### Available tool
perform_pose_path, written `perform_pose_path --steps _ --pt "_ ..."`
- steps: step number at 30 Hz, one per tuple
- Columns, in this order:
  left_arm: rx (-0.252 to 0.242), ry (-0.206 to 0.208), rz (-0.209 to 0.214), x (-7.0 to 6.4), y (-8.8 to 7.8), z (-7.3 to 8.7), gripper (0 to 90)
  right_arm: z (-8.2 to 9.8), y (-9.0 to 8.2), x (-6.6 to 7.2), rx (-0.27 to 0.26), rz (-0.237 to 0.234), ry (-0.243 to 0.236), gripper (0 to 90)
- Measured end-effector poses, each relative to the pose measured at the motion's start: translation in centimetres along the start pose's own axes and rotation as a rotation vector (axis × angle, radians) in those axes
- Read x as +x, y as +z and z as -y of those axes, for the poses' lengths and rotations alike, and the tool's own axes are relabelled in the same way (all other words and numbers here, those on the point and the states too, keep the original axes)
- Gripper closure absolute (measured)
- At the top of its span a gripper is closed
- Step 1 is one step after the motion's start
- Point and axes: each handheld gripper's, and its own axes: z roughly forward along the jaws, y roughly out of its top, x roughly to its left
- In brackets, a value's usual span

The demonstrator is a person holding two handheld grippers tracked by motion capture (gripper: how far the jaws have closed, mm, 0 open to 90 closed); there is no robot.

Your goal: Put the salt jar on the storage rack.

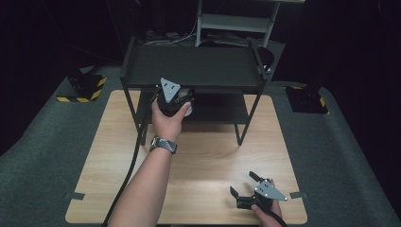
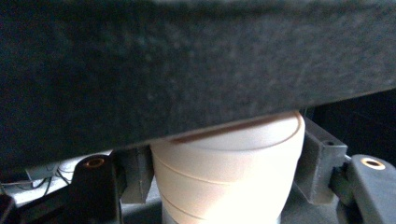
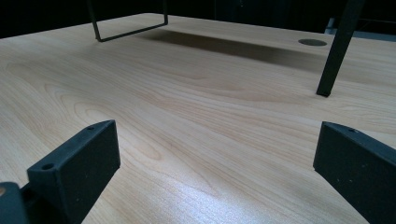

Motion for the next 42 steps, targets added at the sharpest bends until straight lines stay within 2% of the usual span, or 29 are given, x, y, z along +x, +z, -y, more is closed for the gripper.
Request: perform_pose_path --steps 5,22,23,25,26,28,30,36,39,41,42 --pt "-0.011 -0.001 -0.006 -0.2 -0.2 0.4 33.8 0.0 0.0 0.0 -0.001 -0.001 0.000 0.5" --pt "0.029 -0.018 0.009 0.3 -0.1 -0.3 31.5 0.1 0.0 0.0 -0.003 -0.002 -0.003 0.4" --pt "0.032 -0.018 0.007 0.3 -0.1 -0.3 28.3 0.1 0.0 0.0 -0.003 -0.002 -0.002 0.5" --pt "0.031 -0.016 -0.005 0.2 -0.2 -0.1 15.3 0.1 0.0 0.0 -0.003 -0.002 -0.001 0.5" --pt "0.026 -0.018 -0.010 0.2 -0.3 0.0 15.3 0.1 -0.1 0.0 -0.004 -0.002 -0.001 0.5" --pt "0.022 -0.023 -0.019 0.0 -0.6 0.2 3.7 0.1 -0.1 0.0 -0.004 -0.002 -0.002 0.5" --pt "0.030 -0.022 -0.008 0.1 -0.9 0.2 1.0 0.1 0.0 0.0 -0.005 -0.002 -0.002 0.5" --pt "0.015 -0.027 0.039 1.0 -2.7 1.0 0.5 0.1 -0.1 0.0 -0.004 -0.003 0.000 0.5" --pt "0.003 -0.012 0.067 1.5 -4.0 1.5 0.5 0.0 0.0 0.0 -0.001 -0.002 -0.007 0.5" --pt "-0.013 -0.001 0.071 1.6 -5.2 2.0 0.5 0.0 0.0 0.1 0.000 -0.001 -0.007 0.4" --pt "-0.013 -0.001 0.071 1.6 -5.2 2.0 0.5 0.0 0.0 0.1 0.000 -0.001 -0.007 0.4"
